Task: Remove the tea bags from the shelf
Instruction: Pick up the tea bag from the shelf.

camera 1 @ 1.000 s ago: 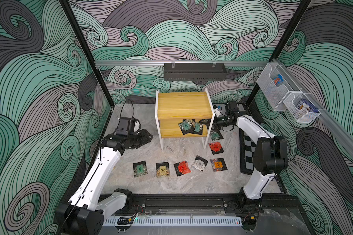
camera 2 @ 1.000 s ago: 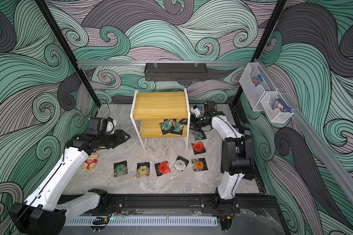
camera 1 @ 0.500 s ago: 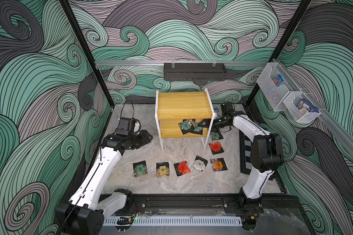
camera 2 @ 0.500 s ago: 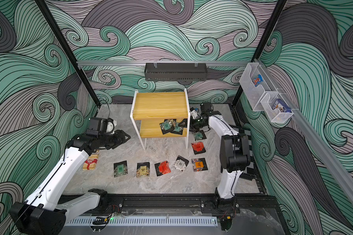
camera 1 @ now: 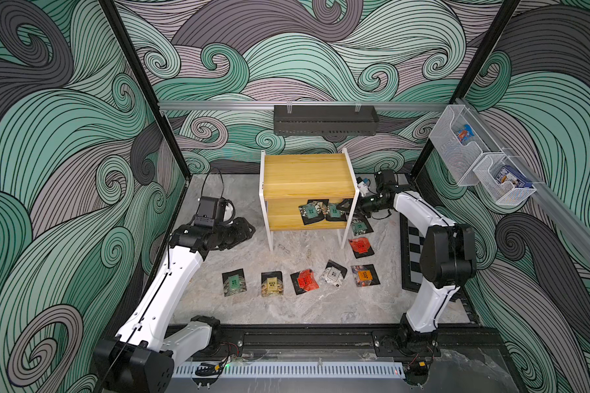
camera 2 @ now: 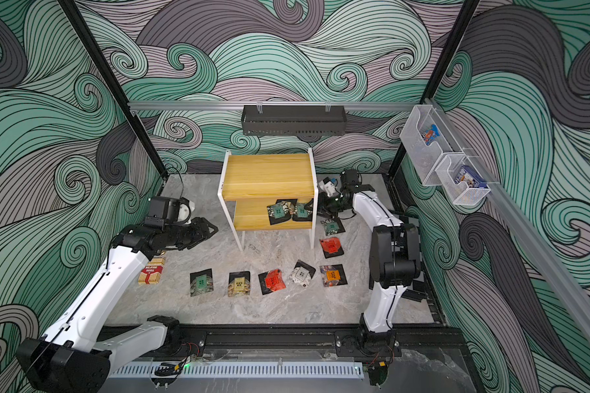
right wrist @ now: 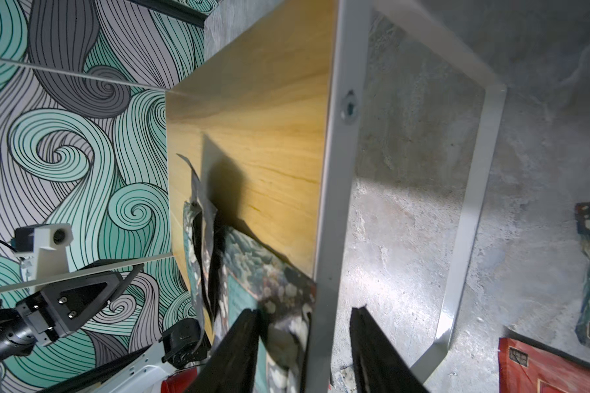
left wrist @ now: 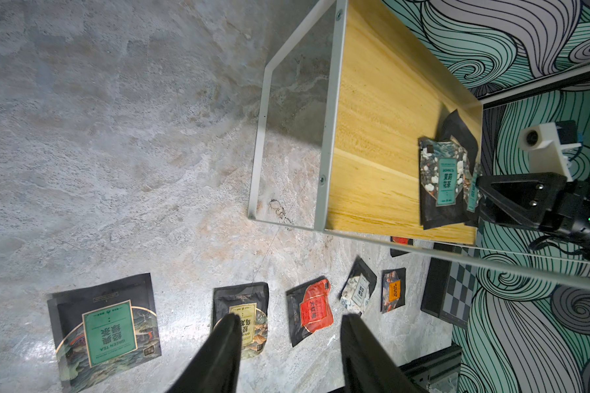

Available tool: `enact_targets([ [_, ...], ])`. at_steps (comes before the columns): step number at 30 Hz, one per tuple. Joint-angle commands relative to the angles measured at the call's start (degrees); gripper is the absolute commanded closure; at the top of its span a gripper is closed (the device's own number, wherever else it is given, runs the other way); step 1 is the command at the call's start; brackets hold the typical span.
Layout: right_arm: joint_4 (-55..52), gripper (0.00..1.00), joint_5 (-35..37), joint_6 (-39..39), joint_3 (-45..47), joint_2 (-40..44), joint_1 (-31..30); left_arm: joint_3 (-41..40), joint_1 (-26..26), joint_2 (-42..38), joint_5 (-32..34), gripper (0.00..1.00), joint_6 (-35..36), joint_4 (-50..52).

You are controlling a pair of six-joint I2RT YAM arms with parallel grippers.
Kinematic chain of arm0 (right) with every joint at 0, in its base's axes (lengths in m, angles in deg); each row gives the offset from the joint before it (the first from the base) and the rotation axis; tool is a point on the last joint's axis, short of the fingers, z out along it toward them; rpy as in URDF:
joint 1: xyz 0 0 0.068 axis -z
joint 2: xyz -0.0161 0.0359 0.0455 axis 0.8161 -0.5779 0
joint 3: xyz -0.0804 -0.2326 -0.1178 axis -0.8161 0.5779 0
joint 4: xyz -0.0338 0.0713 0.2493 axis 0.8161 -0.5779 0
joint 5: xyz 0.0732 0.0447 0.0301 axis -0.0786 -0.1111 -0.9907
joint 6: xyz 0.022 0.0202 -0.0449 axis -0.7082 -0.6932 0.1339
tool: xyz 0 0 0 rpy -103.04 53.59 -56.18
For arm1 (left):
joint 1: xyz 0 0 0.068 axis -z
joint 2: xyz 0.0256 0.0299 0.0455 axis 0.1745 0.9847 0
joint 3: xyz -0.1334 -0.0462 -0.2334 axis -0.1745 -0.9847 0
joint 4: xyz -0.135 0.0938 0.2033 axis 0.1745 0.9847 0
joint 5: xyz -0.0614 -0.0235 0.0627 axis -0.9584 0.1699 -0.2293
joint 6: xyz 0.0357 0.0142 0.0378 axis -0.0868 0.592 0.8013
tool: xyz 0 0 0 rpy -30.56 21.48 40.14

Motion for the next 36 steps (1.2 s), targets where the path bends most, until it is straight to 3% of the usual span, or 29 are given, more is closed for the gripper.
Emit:
enact_targets([
  [1, -0.6, 0.57, 1.9, 0.8, -0.6, 1.3, 0.8, -0.3, -0.5, -0.2, -0.5, 0.49, -0.4, -0.4],
  [24, -0.6, 0.94, 0.8, 0.2, -0.9, 5.1, 3.1, -0.1, -0.6, -0.1, -0.9, 0.49, -0.5, -0.7],
  [36, -0.1, 1.0, 0.1, -0.6, -0.8, 7.3, 3.9, 0.2, -0.7, -0.2, -1.3, 0.49, -0.4, -0.8],
])
